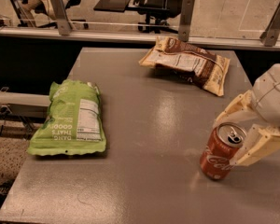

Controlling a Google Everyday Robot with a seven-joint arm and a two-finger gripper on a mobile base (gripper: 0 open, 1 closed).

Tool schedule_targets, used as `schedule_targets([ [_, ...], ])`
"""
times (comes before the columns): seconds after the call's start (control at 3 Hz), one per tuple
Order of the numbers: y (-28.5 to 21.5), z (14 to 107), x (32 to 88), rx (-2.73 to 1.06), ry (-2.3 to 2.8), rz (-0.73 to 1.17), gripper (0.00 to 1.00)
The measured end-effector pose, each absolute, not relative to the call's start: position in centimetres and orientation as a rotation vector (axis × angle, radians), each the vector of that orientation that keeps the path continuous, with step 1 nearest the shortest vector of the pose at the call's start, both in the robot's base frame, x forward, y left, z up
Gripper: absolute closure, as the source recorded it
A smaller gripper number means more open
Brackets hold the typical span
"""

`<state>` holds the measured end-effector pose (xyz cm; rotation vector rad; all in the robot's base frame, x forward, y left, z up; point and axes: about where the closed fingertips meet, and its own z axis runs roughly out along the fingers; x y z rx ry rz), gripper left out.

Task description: Move coke can near brown chip bag

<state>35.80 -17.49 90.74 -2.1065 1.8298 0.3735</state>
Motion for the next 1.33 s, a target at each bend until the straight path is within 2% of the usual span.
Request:
schedule_targets([
  [0.33, -17.3, 91.7, 37.3, -2.079, 1.865, 0.349, 0.95],
  [0.67, -17.4, 94.1, 41.7, -1.953, 1.966, 0.299, 1.0],
  [1.33, -19.2, 96.6, 49.2, -1.765, 2.054, 0.269, 1.0],
])
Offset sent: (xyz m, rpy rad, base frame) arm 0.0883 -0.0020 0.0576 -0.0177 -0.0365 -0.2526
